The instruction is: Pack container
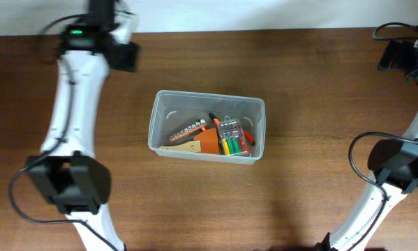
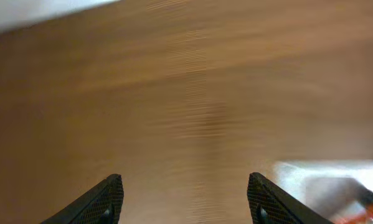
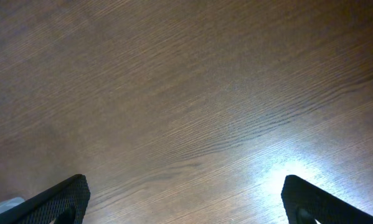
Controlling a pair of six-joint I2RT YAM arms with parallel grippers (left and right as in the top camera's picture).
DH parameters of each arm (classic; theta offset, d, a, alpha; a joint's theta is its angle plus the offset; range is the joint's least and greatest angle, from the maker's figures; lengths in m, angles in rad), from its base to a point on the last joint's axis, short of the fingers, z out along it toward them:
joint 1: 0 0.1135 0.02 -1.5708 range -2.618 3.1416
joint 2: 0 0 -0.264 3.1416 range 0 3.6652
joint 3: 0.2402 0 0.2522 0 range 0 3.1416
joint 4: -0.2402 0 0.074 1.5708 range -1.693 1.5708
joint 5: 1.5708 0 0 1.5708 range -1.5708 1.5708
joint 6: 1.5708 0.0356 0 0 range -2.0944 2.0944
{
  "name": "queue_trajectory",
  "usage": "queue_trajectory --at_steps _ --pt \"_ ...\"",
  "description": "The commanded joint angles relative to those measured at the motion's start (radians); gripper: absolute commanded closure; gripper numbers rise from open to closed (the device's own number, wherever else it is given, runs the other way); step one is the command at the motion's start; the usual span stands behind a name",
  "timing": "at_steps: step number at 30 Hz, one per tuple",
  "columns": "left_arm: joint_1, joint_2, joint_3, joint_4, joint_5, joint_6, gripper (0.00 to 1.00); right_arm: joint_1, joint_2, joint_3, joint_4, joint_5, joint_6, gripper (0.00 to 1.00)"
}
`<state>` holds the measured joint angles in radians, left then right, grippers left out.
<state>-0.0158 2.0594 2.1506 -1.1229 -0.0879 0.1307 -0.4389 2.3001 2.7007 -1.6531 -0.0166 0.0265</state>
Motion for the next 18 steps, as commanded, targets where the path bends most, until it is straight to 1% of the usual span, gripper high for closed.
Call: queue_trajectory --at_steps 1,4,10,12,15,18 --pt "0.083 -0.026 0.013 0.008 0.014 -0.12 0.34 0.0 -0.008 0.019 0.0 -0.002 0.009 0.01" --pt "0.121 -0.026 0.013 0.009 0.02 -0.12 0.33 0.0 -0.008 0.019 0.0 -0.002 0.009 0.01" --pt "0.135 -0.026 0.013 0.013 0.02 -0.119 0.19 0.0 -0.008 0.019 0.0 -0.002 0.009 0.01" --pt "0.135 -0.026 0.013 0.015 0.016 -0.119 0.14 0.0 -0.008 0.019 0.0 -0.002 0.009 0.01" --pt "0.135 -0.026 0.013 0.015 -0.012 -0.119 0.0 0.0 -0.008 0.019 0.0 -0.002 0.009 0.01" --pt "0.135 -0.026 0.013 0.015 -0.071 -0.119 0.01 0.0 -0.008 0.019 0.0 -0.002 0.009 0.01"
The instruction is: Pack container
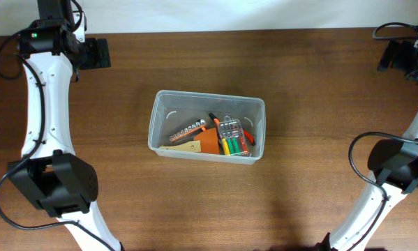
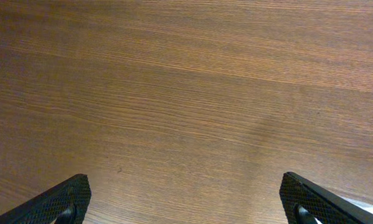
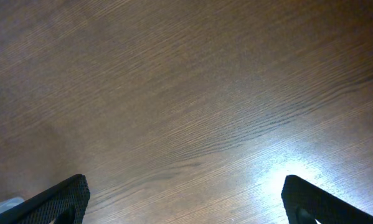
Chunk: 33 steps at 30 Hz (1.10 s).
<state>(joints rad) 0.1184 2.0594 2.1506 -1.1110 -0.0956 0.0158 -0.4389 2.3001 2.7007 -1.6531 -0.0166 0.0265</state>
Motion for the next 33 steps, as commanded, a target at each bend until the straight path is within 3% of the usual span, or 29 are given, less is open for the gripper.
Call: queue_trajectory --at_steps 1,4,33 --pt "0.001 -0.026 0.013 0.003 -0.091 -0.004 0.01 0.0 -0.008 0.019 0.0 -0.002 0.009 0.01" --pt "0.005 -0.026 0.012 0.015 -0.154 -0.005 0.01 0.0 -0.008 0.019 0.0 -0.002 0.009 0.01" --pt "0.006 -0.026 0.012 0.018 -0.145 -0.005 0.01 0.0 -0.008 0.019 0.0 -0.001 0.009 0.01"
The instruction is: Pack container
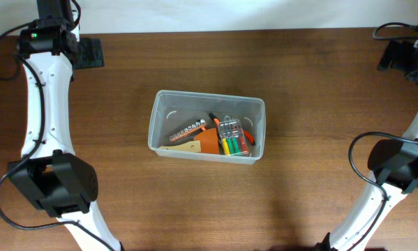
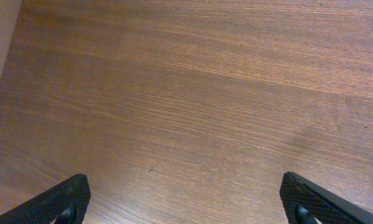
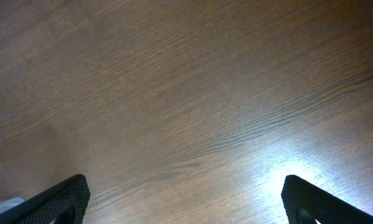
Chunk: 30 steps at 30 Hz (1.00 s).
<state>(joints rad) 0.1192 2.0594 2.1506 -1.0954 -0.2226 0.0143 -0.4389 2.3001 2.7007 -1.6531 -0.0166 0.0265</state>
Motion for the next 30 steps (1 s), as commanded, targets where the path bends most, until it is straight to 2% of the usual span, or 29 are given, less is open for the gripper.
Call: queue_trajectory --at_steps 1,6,11,16,22,27,30 --pt "0.005 -0.026 0.012 0.003 -0.018 -0.003 0.01 0.0 -0.008 0.019 0.0 -0.001 0.009 0.01" --pt "0.005 -0.026 0.012 0.003 -0.018 -0.003 0.01 0.004 -0.024 0.019 0.0 -0.001 0.008 0.01" --pt "0.005 -0.026 0.012 0.003 -0.018 -0.003 0.01 0.038 -0.132 0.019 0.0 -0.001 0.008 0.01" --pt "0.005 -0.026 0.012 0.003 -0.018 -0.003 0.01 0.127 -0.284 0.019 0.0 -0.001 0.008 0.01" --pt "0.005 -0.026 0.012 0.003 -0.018 -0.003 0.01 0.27 -0.475 0.005 0.068 0.135 -0.012 0.01" --pt "0.005 -0.026 0.012 0.003 -0.018 -0.003 0.01 0.349 -0.657 -0.178 0.2 0.126 -0.021 0.01" --pt "0.005 -0.026 0.012 0.003 -0.018 -0.003 0.01 0.368 -0.804 -0.419 0.406 0.097 -0.021 0.01"
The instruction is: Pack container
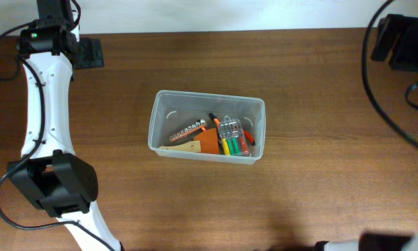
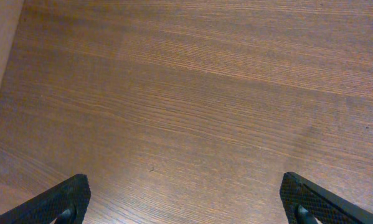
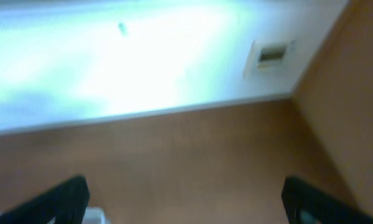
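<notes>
A clear plastic container point(image 1: 206, 126) stands in the middle of the wooden table. Inside it lie a yellow-and-green marker pack point(image 1: 230, 139), an orange piece point(image 1: 209, 142), a tan wedge point(image 1: 187, 148) and a grey strip point(image 1: 187, 130). My left gripper point(image 2: 185, 198) is open over bare wood at the table's far left corner. My right gripper point(image 3: 185, 199) is open too, high at the far right; its view is blurred and shows wood and a bright wall. A pale corner of the container point(image 3: 94, 216) peeks in by its left finger.
The table's far edge meets a white wall point(image 1: 215, 12). The table's left edge point(image 2: 4, 68) shows in the left wrist view. A black cable point(image 1: 393, 129) of the right arm loops over the right side. A wall outlet point(image 3: 272, 55) appears in the blurred right wrist view.
My right arm has risen and swung: its wrist view went from close table wood to a blurred wall and table edge. The left gripper and the container's contents are unchanged.
At first my left gripper was left of the container, moving, and open. It then stood open at the far left corner and edged a little further left. The right gripper stayed open at the far right until now, when it lifted. The container's contents never changed.
</notes>
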Controlling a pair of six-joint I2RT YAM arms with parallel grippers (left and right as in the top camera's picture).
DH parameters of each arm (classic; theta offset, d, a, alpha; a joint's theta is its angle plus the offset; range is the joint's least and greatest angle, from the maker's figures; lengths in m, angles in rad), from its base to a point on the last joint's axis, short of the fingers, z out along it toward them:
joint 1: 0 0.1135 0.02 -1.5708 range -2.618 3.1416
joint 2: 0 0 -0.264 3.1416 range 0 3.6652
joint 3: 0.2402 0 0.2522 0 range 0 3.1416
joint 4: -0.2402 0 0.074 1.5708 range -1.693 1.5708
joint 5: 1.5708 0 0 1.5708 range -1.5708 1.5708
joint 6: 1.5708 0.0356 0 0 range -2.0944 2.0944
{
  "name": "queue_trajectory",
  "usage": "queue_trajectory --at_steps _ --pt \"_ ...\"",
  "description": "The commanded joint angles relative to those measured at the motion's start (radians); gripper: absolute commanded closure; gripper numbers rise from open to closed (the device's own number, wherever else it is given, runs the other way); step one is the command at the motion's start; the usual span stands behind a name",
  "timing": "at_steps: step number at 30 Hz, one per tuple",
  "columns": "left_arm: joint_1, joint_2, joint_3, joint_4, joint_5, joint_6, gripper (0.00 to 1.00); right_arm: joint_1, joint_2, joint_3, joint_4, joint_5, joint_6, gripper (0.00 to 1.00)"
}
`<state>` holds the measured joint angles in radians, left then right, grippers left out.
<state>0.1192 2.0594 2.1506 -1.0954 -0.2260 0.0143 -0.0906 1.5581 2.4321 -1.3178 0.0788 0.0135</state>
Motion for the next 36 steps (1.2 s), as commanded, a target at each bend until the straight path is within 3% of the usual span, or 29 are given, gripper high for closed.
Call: queue_trajectory --at_steps 1,7,14,26,36 --pt "0.005 -0.026 0.012 0.003 -0.014 -0.003 0.01 0.019 -0.122 -0.259 0.174 -0.023 -0.008 0.01" --pt "0.005 -0.026 0.012 0.003 -0.014 -0.003 0.01 0.019 -0.423 -0.82 0.635 -0.095 -0.008 0.01" --pt "0.005 -0.026 0.012 0.003 -0.014 -0.003 0.01 0.018 -0.721 -1.335 0.924 -0.094 -0.009 0.01" --pt "0.005 -0.026 0.012 0.003 -0.014 -0.003 0.01 0.018 -1.134 -1.931 1.186 -0.115 -0.005 0.01" --pt "0.005 -0.026 0.012 0.003 -0.014 -0.003 0.01 0.018 -1.374 -2.192 1.256 -0.148 -0.006 0.01"
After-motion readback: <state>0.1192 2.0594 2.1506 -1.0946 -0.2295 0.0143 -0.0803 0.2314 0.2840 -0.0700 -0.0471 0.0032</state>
